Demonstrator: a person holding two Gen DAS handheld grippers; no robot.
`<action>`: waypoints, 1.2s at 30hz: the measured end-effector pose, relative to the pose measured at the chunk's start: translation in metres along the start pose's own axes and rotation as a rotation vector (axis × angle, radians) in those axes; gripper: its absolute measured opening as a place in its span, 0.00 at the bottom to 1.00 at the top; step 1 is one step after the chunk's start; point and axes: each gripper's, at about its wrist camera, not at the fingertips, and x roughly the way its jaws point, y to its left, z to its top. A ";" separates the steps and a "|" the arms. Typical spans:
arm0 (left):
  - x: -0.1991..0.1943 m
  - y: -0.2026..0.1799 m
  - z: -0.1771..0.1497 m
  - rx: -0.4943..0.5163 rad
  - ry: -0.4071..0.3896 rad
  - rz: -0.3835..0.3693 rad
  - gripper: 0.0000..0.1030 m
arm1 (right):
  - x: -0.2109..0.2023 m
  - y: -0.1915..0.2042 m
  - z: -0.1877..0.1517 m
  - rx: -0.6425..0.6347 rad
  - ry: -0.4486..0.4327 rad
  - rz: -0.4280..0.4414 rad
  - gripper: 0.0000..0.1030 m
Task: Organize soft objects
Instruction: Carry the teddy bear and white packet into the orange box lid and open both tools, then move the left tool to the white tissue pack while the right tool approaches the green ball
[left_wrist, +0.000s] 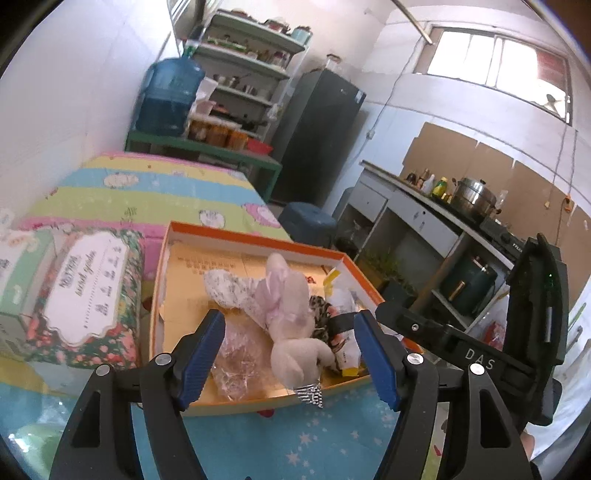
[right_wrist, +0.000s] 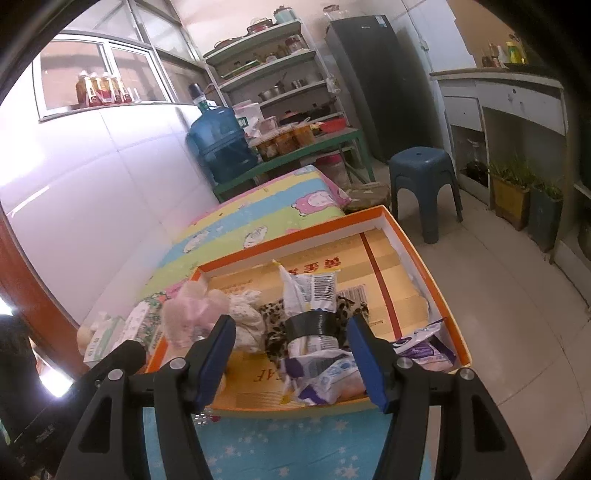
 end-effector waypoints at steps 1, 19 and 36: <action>-0.004 -0.001 0.001 0.003 -0.006 0.002 0.72 | -0.002 0.002 0.000 -0.003 -0.002 0.003 0.61; -0.131 0.047 -0.002 0.017 -0.086 0.093 0.72 | -0.018 0.100 -0.029 -0.172 0.047 0.102 0.61; -0.200 0.103 -0.031 0.015 -0.032 0.059 0.72 | -0.006 0.173 -0.071 -0.285 0.168 0.211 0.61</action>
